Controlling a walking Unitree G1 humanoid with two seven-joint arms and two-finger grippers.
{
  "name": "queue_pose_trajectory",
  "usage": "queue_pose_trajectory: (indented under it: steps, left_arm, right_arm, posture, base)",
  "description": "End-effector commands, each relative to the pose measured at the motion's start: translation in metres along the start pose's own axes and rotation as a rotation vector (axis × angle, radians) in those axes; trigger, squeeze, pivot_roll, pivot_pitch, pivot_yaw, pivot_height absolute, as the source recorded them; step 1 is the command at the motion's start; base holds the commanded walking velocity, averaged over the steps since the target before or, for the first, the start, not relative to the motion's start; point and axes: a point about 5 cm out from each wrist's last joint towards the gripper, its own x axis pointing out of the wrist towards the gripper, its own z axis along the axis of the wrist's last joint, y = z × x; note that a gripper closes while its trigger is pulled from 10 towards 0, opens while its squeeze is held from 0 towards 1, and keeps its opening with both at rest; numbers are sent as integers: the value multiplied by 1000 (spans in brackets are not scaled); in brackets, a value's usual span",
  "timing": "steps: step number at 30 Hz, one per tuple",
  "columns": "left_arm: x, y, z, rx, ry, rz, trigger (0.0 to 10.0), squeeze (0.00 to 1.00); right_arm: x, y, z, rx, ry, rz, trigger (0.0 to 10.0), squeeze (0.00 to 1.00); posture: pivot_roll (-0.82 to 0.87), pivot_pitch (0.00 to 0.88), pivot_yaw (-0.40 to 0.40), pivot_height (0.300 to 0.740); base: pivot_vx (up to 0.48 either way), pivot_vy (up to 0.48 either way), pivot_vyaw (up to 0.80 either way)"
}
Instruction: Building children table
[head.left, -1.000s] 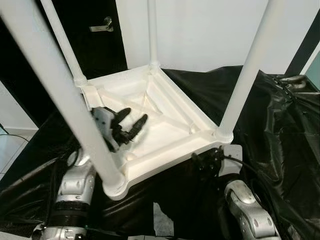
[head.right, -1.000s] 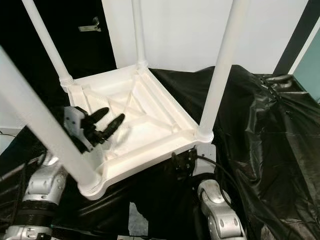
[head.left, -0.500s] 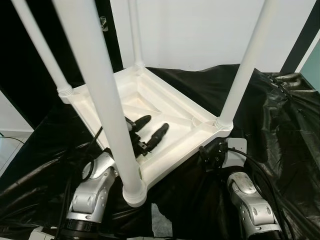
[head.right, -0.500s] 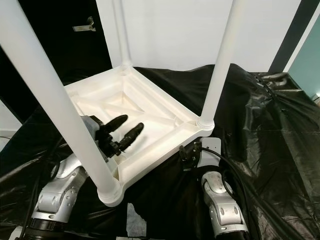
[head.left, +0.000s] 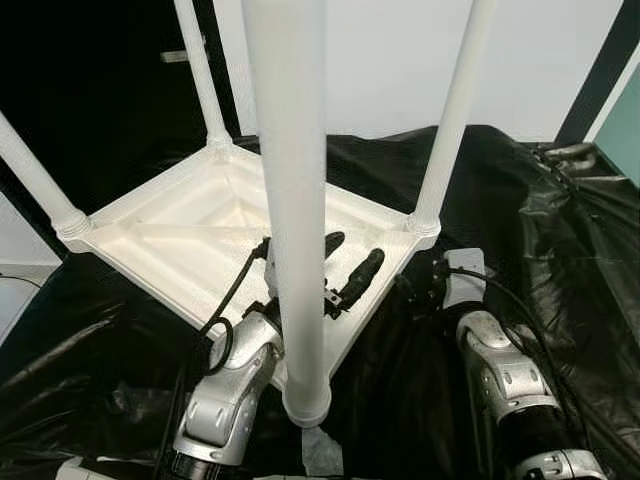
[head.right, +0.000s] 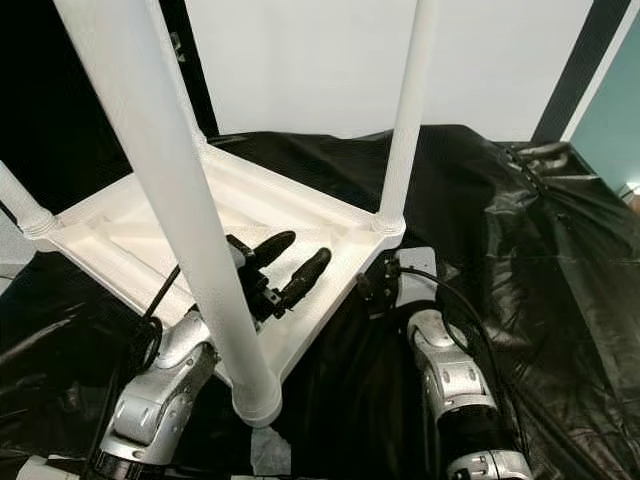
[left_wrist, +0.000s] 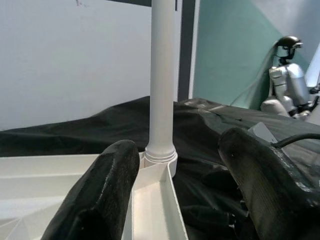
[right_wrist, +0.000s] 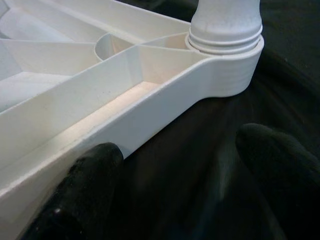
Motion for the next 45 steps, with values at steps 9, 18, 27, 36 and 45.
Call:
queue_pose_trajectory:
  steps: [9,18,27,36,45]
  left_arm:
    - [30,-22,-1,9,0,26,10000,0]
    - [1,24,-4,127,88,27,10000,0]
    - [-23,61,3,192,146,-47,10000,0]
    - [-59,80,3,236,318,-277,10000,0]
    - [-77,104,5,290,400,-257,10000,0]
  right_arm:
    - [19,14,22,-52,-82,91,10000,0]
    - [-11,-9,-3,-82,-50,4,10000,0]
    - [-30,-28,-8,-86,-77,-106,10000,0]
    - [-37,-36,6,2,-145,-218,10000,0]
    - [-44,-15,10,-20,-185,-166,10000,0]
  posture:
    - [73,0,21,740]
    - [64,0,38,740]
    - [41,0,59,740]
    - [36,0,59,740]
    - [43,0,41,740]
  base:
    - [0,0,0]
    - [0,0,0]
    - [0,0,0]
    - [0,0,0]
    - [0,0,0]
